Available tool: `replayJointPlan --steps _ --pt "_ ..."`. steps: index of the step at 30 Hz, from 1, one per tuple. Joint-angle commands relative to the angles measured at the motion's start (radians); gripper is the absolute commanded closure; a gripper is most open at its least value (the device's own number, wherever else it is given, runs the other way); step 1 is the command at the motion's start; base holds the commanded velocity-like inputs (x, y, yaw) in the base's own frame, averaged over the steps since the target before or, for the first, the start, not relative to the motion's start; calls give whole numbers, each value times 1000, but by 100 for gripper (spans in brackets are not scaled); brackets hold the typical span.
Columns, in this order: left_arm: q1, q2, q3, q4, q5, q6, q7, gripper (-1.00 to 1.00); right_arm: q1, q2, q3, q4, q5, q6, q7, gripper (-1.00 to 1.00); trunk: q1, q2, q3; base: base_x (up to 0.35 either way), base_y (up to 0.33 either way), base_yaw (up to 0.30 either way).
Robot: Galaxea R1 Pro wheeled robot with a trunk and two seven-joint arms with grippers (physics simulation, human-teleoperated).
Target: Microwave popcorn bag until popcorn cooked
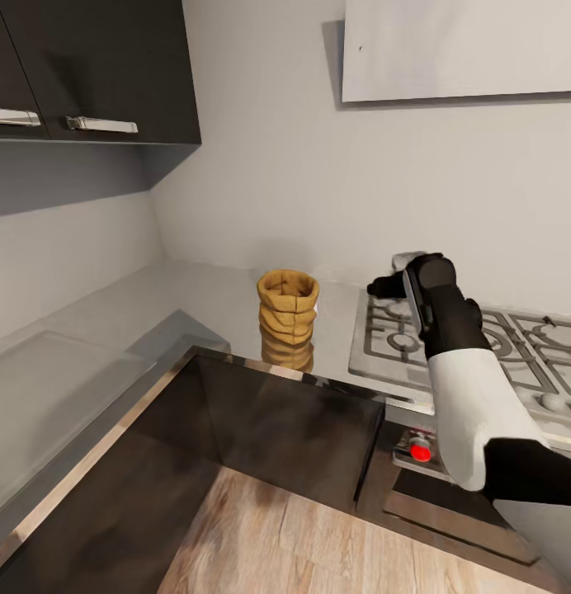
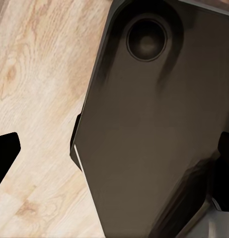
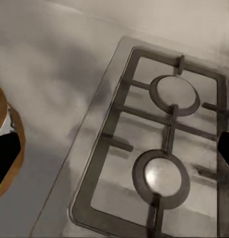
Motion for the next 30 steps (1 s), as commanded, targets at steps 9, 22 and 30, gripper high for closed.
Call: replayJointPlan --steps 9,22,30 --pt "0 0 2 -2 7 -1 3 -100 -153 55 -106 194 5 3 -159 -100 0 0 -1 0 0 0" --pt "1 0 3 -3 7 -1 3 -100 -172 143 -189 183 6 3 -192 -100 0 0 -1 0 0 0" --pt "0 0 4 -4 7 -1 3 -100 -172 143 -186 118 14 3 -202 -100 0 0 -1 0 0 0"
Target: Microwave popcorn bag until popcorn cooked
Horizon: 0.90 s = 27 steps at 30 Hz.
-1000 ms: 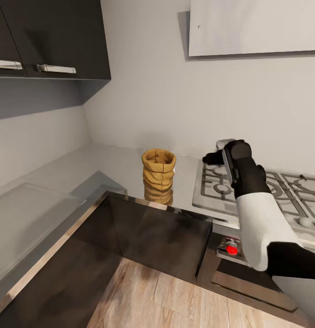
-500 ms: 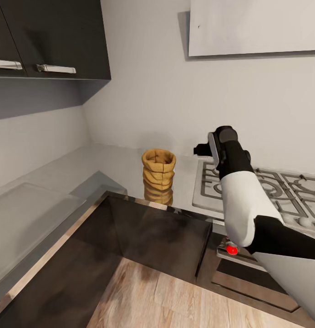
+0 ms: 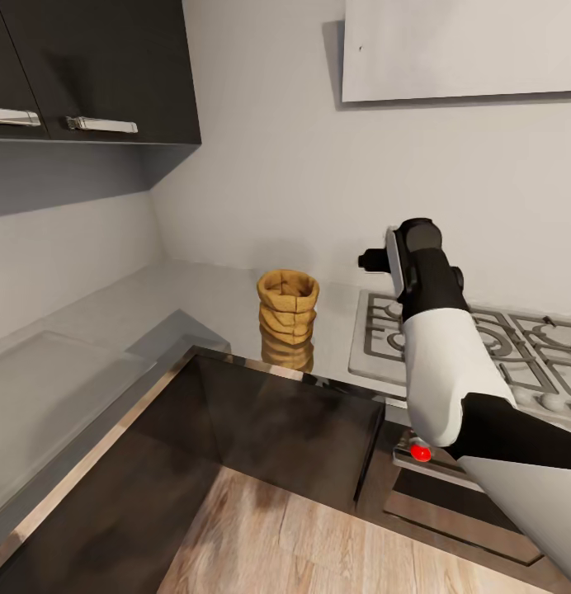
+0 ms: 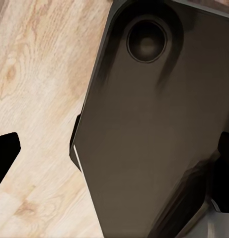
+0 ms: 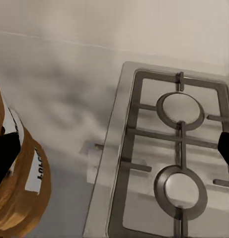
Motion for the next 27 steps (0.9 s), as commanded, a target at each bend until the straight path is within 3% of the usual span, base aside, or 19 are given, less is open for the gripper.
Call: replayJointPlan --steps 1,19,27 --pt "1 0 1 -2 5 -1 3 -100 -1 1 -3 -8 -6 2 -8 -100 0 -1 -1 0 0 34" --pt "1 -1 0 1 5 1 3 -100 0 1 -3 -3 -9 2 -11 -100 0 -1 -1 0 0 258" --pt "1 0 0 1 5 1 4 -100 6 1 -3 2 -9 2 -12 -100 0 -1 -1 0 0 45"
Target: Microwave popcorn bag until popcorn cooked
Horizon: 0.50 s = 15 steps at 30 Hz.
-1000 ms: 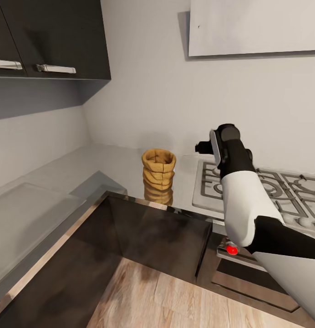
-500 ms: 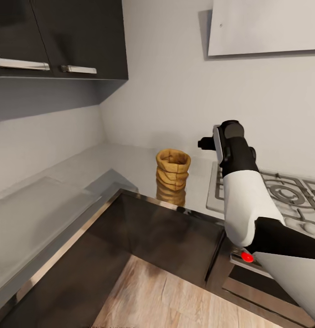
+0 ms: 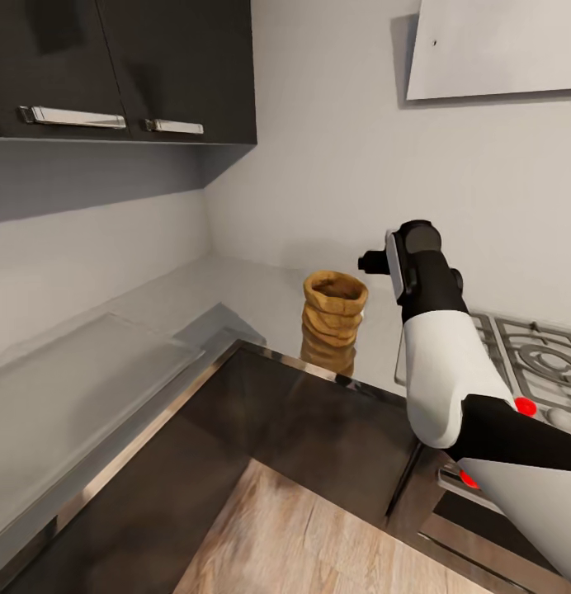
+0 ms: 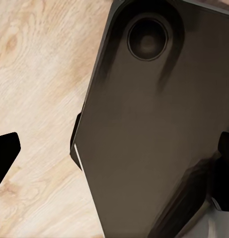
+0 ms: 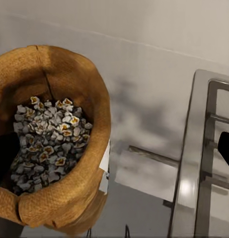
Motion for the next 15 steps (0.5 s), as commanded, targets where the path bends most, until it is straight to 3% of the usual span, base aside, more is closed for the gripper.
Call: replayJointPlan --steps 1,7,15 --pt "0 0 1 -2 5 -1 3 -100 -4 1 -3 3 -6 2 -6 -100 0 -1 -1 0 0 2" --pt "0 -1 1 -2 5 -1 3 -100 1 1 -3 90 -7 2 -24 -100 0 -1 -1 0 0 0" --pt "1 -1 1 -2 5 -1 3 -100 1 1 -3 103 -9 2 -26 -100 0 -1 -1 0 0 0"
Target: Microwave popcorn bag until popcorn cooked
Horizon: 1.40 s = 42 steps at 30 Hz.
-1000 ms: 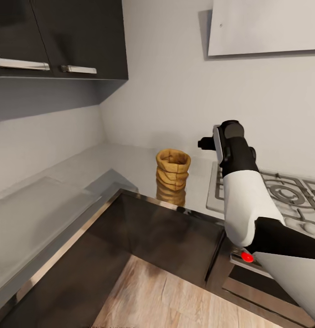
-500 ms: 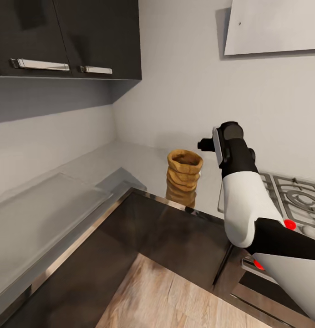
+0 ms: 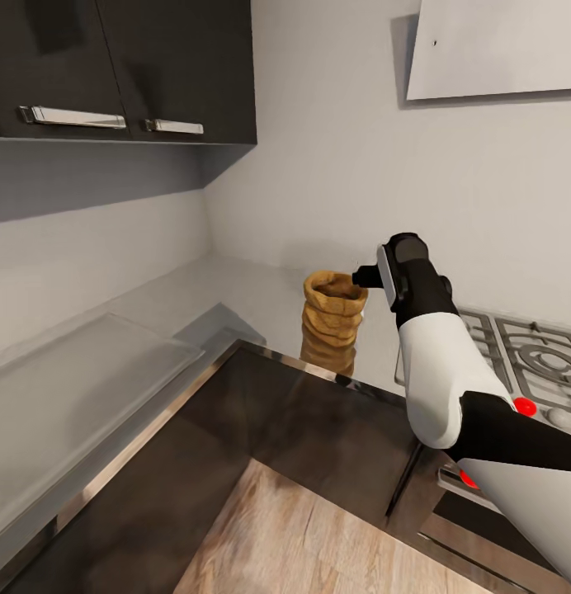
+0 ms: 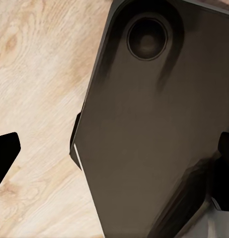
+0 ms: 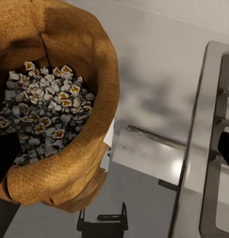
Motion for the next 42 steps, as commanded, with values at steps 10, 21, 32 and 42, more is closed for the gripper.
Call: replayJointPlan --steps 10,21,32,42 --pt "0 -1 1 -2 5 0 2 -100 -1 1 -4 1 -10 2 -8 -100 0 -1 -1 0 0 0" --pt "0 0 -5 0 1 -2 2 -100 -1 1 -4 5 -10 2 -8 -100 0 -1 -1 69 0 0" --pt "0 -1 -4 0 1 -2 2 -100 0 1 -4 8 -11 -46 -8 -100 0 -1 -1 2 0 0" --pt "0 0 -7 1 -2 -2 -1 -100 50 1 -10 15 -9 -137 -14 -100 0 -1 -1 0 0 0"
